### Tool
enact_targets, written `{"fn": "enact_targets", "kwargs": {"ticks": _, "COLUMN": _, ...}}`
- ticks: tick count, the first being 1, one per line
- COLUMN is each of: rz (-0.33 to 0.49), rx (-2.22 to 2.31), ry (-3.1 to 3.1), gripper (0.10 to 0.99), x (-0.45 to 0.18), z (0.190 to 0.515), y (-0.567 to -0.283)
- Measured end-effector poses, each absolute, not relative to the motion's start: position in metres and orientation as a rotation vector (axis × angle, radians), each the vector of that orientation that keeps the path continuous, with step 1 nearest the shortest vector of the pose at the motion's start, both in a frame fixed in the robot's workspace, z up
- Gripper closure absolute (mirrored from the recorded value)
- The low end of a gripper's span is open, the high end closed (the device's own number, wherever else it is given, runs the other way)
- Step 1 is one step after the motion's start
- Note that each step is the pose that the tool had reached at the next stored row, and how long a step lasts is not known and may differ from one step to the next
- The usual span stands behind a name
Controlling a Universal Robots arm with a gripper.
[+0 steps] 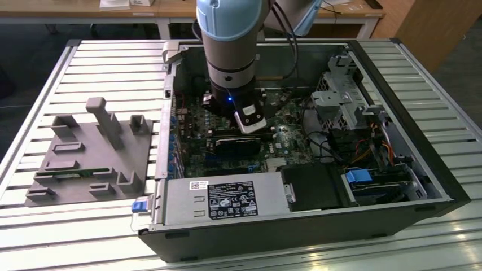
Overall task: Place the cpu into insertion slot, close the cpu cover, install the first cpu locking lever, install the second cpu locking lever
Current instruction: 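Install the second cpu locking lever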
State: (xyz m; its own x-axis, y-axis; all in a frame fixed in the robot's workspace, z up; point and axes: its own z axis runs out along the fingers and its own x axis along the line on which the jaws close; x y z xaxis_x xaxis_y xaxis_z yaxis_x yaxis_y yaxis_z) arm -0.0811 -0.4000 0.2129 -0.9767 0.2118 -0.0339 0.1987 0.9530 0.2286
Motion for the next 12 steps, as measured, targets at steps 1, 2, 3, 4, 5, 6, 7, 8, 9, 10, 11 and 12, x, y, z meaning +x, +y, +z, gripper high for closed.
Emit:
{"fn": "enact_targets", "kwargs": {"ticks": 1, "rz": 0.353, "rx": 0.322, "ry": 3.047, "gripper": 0.984, "x": -0.0815, "z": 0.2124, "y": -0.4007}}
{"fn": "enact_targets", "kwargs": {"ticks": 2, "rz": 0.359, "rx": 0.324, "ry": 3.046, "gripper": 0.984, "x": -0.082, "z": 0.2119, "y": -0.4014}}
{"fn": "enact_targets", "kwargs": {"ticks": 3, "rz": 0.365, "rx": 0.326, "ry": 3.045, "gripper": 0.984, "x": -0.0824, "z": 0.2114, "y": -0.402}}
{"fn": "enact_targets", "kwargs": {"ticks": 4, "rz": 0.372, "rx": 0.328, "ry": 3.045, "gripper": 0.984, "x": -0.083, "z": 0.2108, "y": -0.4027}}
{"fn": "enact_targets", "kwargs": {"ticks": 5, "rz": 0.377, "rx": 0.33, "ry": 3.044, "gripper": 0.984, "x": -0.0835, "z": 0.2103, "y": -0.4032}}
{"fn": "enact_targets", "kwargs": {"ticks": 6, "rz": 0.383, "rx": 0.332, "ry": 3.043, "gripper": 0.984, "x": -0.0842, "z": 0.2096, "y": -0.4036}}
{"fn": "enact_targets", "kwargs": {"ticks": 7, "rz": 0.387, "rx": 0.334, "ry": 3.043, "gripper": 0.984, "x": -0.0849, "z": 0.209, "y": -0.404}}
{"fn": "enact_targets", "kwargs": {"ticks": 8, "rz": 0.392, "rx": 0.336, "ry": 3.042, "gripper": 0.984, "x": -0.0857, "z": 0.2083, "y": -0.4043}}
{"fn": "enact_targets", "kwargs": {"ticks": 9, "rz": 0.395, "rx": 0.338, "ry": 3.041, "gripper": 0.984, "x": -0.0865, "z": 0.2077, "y": -0.4044}}
{"fn": "enact_targets", "kwargs": {"ticks": 10, "rz": 0.397, "rx": 0.341, "ry": 3.041, "gripper": 0.984, "x": -0.0874, "z": 0.207, "y": -0.4043}}
{"fn": "enact_targets", "kwargs": {"ticks": 11, "rz": 0.398, "rx": 0.343, "ry": 3.04, "gripper": 0.984, "x": -0.0885, "z": 0.2064, "y": -0.4044}}
{"fn": "enact_targets", "kwargs": {"ticks": 12, "rz": 0.399, "rx": 0.345, "ry": 3.04, "gripper": 0.984, "x": -0.0896, "z": 0.2058, "y": -0.4044}}
